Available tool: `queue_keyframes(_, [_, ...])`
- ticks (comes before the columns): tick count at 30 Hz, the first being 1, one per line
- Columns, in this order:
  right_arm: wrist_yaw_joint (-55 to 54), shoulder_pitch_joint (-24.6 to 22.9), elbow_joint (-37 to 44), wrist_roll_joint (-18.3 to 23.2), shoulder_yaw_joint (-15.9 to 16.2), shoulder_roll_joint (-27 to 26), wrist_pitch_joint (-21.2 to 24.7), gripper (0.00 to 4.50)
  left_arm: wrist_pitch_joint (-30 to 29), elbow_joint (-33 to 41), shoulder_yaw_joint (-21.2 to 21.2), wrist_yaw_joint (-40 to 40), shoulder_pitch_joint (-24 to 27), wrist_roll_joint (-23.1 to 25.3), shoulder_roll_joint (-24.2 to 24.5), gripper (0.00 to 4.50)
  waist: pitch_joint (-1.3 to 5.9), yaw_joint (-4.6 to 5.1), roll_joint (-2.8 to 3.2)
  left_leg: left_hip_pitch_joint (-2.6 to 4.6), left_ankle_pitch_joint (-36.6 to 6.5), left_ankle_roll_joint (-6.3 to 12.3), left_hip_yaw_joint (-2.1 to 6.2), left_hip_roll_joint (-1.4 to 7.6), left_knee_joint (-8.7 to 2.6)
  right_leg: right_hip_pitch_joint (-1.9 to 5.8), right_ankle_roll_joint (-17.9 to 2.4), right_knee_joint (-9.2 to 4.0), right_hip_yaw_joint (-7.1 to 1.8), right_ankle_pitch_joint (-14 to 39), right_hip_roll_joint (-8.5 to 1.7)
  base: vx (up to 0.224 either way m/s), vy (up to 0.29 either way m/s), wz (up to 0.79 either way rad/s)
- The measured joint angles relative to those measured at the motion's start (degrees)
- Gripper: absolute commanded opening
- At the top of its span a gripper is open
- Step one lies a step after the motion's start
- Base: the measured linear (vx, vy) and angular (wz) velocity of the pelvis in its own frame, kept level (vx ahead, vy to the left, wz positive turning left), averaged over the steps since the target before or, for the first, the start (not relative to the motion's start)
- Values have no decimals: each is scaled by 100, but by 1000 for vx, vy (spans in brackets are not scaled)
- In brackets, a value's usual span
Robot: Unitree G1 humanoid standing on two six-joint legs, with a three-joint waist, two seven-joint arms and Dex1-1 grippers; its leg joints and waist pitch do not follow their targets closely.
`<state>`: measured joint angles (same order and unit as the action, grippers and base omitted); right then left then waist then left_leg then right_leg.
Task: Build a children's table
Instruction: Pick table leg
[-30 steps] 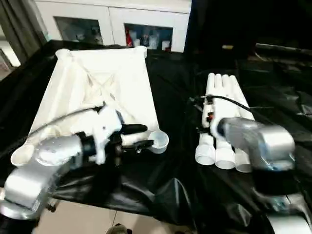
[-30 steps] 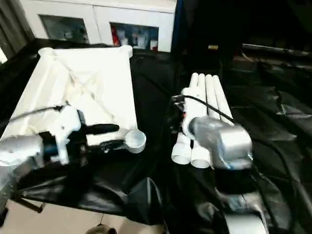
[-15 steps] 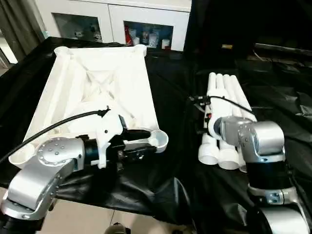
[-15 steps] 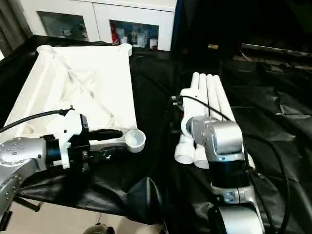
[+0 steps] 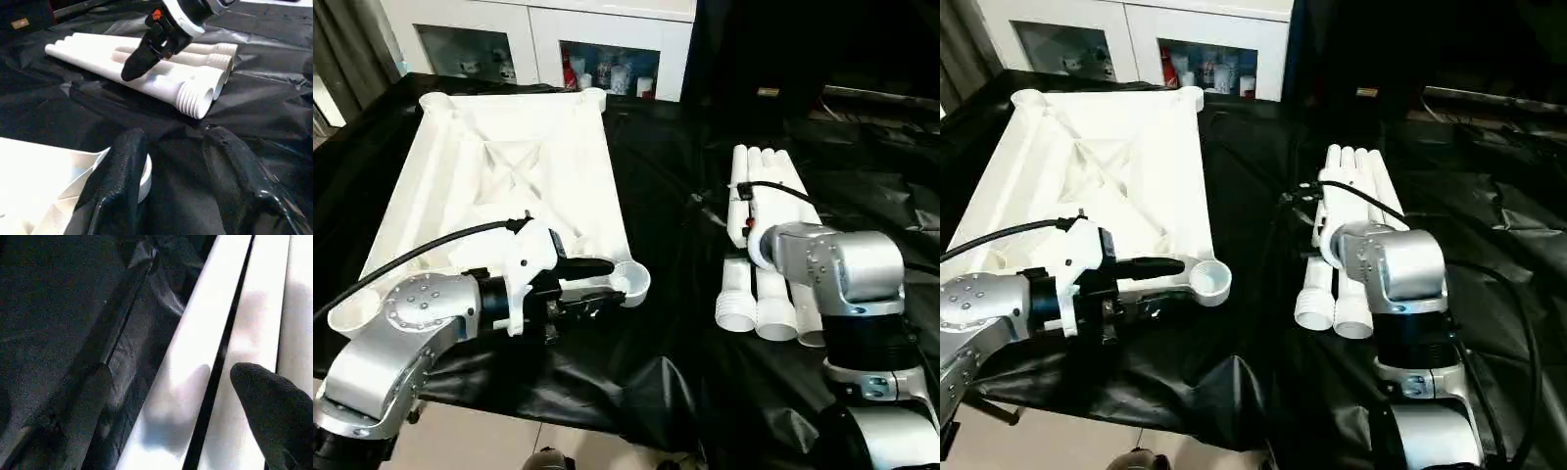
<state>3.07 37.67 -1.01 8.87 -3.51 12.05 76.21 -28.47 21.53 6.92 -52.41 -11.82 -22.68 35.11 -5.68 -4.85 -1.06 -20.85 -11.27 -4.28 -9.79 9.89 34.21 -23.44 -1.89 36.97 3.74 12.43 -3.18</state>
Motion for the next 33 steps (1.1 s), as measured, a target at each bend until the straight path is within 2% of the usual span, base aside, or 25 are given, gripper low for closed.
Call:
queue_keyframes(6, [112, -248, -27, 39, -2, -88, 7, 438, 15, -7, 41, -87, -26, 0, 2, 221, -1, 1, 2, -1, 0, 0, 0, 0, -1, 0, -1, 0, 0, 0, 0, 0, 0, 0])
queue_keyframes(25, [441, -218, -400, 248, 47, -241, 241, 438, 30, 4, 94, -87, -36, -2, -20, 221, 15, -9, -28, 0, 3, 0, -1, 0, 1, 2, -2, 4, 0, -1, 0, 0, 0, 0])
queue_keyframes(26, [469, -214, -441, 250, 50, -241, 239, 422, 30, 4, 98, -87, -36, -2, -27, 223, 18, -9, -34, -1, 3, 0, 0, 0, 1, 2, -2, 5, 1, -1, 0, 0, 0, 0])
queue_keyframes(33, [513, -191, -839, 248, 61, -235, 56, 384, 30, -4, 219, -107, -117, -3, -64, 223, 35, -21, -60, 0, 15, -16, 0, 0, 5, 9, -4, 11, 1, -3, 0, 0, 0, 0])
